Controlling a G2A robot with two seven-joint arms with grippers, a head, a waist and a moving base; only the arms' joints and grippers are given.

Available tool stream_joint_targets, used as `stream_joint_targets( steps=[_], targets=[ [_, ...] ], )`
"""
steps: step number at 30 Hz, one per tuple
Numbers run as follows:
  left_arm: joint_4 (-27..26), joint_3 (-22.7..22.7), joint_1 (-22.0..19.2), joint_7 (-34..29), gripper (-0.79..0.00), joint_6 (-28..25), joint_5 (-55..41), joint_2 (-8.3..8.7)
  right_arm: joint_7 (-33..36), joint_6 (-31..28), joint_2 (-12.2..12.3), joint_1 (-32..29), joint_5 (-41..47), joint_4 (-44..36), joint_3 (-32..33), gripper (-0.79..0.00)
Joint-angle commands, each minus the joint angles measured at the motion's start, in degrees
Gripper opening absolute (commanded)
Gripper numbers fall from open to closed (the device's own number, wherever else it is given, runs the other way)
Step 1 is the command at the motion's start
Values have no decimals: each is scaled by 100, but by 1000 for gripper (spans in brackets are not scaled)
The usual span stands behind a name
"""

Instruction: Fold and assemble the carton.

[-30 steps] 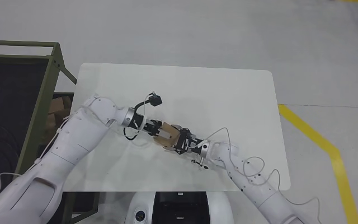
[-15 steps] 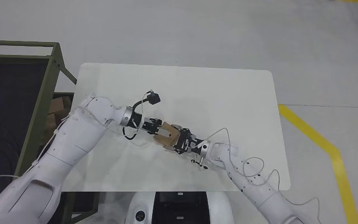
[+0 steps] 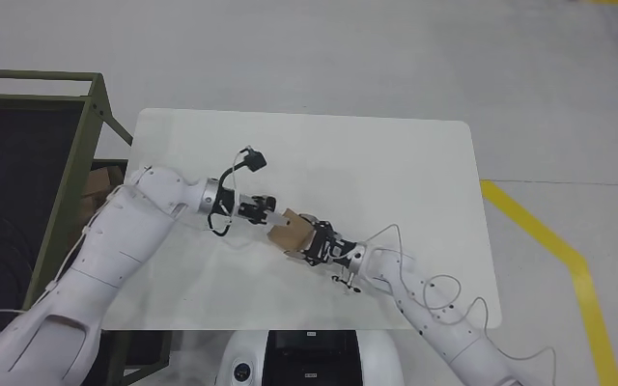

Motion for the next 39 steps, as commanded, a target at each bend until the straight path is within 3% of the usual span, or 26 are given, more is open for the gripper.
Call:
stream_joint_targets(
  steps=[1,2,4,6,18,31,39],
  targets=[
    [-13,-180,90,22,0,-82,-105,48,-34,17,22,-40,-22,-56,41,-566],
    [-29,-274,140,25,0,-126,-153,74,-54,25,36,-70,-31,-98,69,-588],
    [-65,-469,254,26,0,-192,-242,128,-82,42,69,-138,-66,-227,133,-736],
    [-128,-673,378,34,0,-259,-313,185,-72,59,108,-218,-105,-402,214,-785],
    [-755,-1769,1343,296,0,-637,-1022,468,596,79,395,-1078,-176,-2152,969,-785],
    [-771,-1791,1365,296,0,-637,-1017,474,659,179,390,-1089,-143,-2129,970,-785],
    [-941,-1990,1634,658,0,-688,-1017,494,-489,644,436,-1424,-185,-2772,1085,-785]
  ],
)
